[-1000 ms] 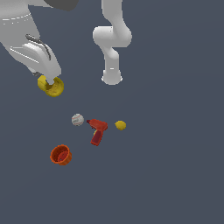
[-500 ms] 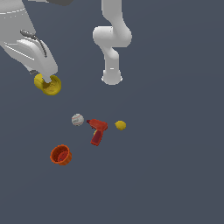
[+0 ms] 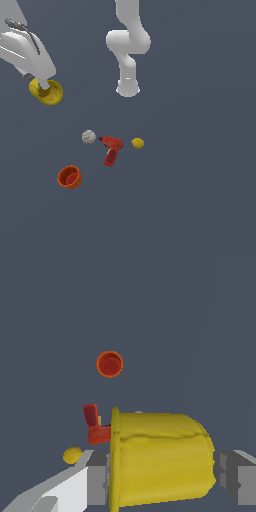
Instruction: Pick up a designated object from a clutter of objects.
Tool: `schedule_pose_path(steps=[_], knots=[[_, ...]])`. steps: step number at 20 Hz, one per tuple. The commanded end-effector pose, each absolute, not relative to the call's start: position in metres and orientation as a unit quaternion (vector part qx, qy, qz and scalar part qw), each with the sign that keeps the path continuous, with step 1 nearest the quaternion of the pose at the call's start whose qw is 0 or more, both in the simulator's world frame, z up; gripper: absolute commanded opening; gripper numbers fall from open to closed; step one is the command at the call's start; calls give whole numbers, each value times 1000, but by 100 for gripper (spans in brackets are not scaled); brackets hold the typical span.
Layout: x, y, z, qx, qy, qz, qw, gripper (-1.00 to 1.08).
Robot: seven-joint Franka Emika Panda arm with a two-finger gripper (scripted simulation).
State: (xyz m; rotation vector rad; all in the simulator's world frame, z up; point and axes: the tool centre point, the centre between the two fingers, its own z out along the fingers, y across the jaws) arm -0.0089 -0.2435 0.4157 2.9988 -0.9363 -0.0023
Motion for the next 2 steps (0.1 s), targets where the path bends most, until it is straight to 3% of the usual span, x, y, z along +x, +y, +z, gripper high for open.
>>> schedule_pose_path(steps=[1,2], knots=[[-8,-245,419,955,-298,0,0,-100],[-8,-245,419,955,-298,0,0,-100]])
